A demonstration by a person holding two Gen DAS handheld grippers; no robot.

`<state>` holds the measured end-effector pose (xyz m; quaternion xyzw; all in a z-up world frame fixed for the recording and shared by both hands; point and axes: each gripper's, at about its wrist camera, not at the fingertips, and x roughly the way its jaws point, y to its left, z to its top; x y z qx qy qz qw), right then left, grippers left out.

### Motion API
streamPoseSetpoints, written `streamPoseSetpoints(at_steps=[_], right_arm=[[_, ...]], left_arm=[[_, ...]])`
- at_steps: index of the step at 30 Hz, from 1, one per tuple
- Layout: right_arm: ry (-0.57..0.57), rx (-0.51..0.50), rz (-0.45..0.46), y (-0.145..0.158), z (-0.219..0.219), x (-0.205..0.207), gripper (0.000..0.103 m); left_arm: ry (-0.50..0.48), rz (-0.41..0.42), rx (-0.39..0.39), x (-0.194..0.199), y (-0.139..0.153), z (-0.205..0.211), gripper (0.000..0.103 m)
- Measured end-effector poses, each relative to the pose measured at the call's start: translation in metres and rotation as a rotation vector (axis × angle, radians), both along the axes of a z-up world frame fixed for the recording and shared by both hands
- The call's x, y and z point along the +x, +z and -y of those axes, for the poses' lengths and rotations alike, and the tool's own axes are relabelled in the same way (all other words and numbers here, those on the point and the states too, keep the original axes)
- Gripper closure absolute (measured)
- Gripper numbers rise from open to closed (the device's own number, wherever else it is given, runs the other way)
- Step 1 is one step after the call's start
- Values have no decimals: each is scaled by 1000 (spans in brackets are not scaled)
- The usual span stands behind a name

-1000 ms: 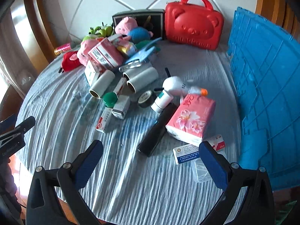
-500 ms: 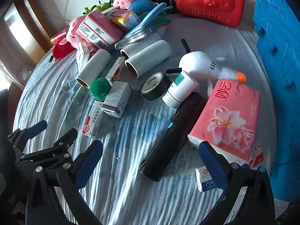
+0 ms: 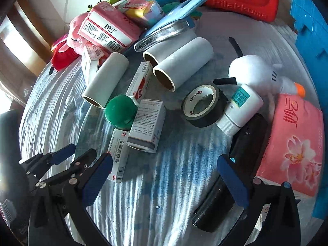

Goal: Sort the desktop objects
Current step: 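Close the left tool on the red-white ointment box while the right tool grips a white medicine box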

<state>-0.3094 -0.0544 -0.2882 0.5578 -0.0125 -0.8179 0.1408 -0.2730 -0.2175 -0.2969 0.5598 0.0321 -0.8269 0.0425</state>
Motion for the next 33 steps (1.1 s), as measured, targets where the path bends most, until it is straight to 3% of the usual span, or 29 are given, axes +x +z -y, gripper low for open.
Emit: streamPoseSetpoints(at_steps=[3, 6, 8, 10, 12, 20, 21, 23, 25, 28, 31, 32, 33], right_arm=[[-41, 11, -5, 3, -9, -2, 0], [-75, 15, -1, 3, -17, -5, 0], [-78, 16, 14, 0, -18, -5, 0], [-68, 25, 33, -7, -14, -6, 0], [-42, 24, 32, -9, -5, -6, 0], [27, 2, 59, -25, 43, -24, 2], [32, 12, 65, -28, 46, -26, 5], [41, 58, 65, -31, 51, -27, 27], [50, 103, 61, -32, 54, -27, 36], [54, 129, 62, -30, 57, -29, 37], [56, 151, 64, -28, 60, -30, 36], [62, 154, 65, -28, 62, -30, 32], [72, 154, 67, -28, 65, -30, 28]], left_arm=[[-75, -36, 25, -1, 10, -20, 38], [-132, -29, -6, -7, 3, -42, 36], [-134, 10, -74, -13, -11, -48, 43], [-99, 6, -98, -14, -15, -36, 61], [-56, 1, -116, -15, -17, -20, 71], [57, -2, -142, -27, -27, 32, 72], [61, 2, -139, -28, -30, 35, 71], [65, 1, -135, -29, -31, 36, 71], [65, -8, -148, -33, -33, 37, 68], [69, -13, -160, -40, -37, 39, 57], [81, -9, -136, -42, -39, 44, 58], [84, -8, -123, -42, -40, 46, 59], [82, -5, -101, -42, -41, 47, 68]])
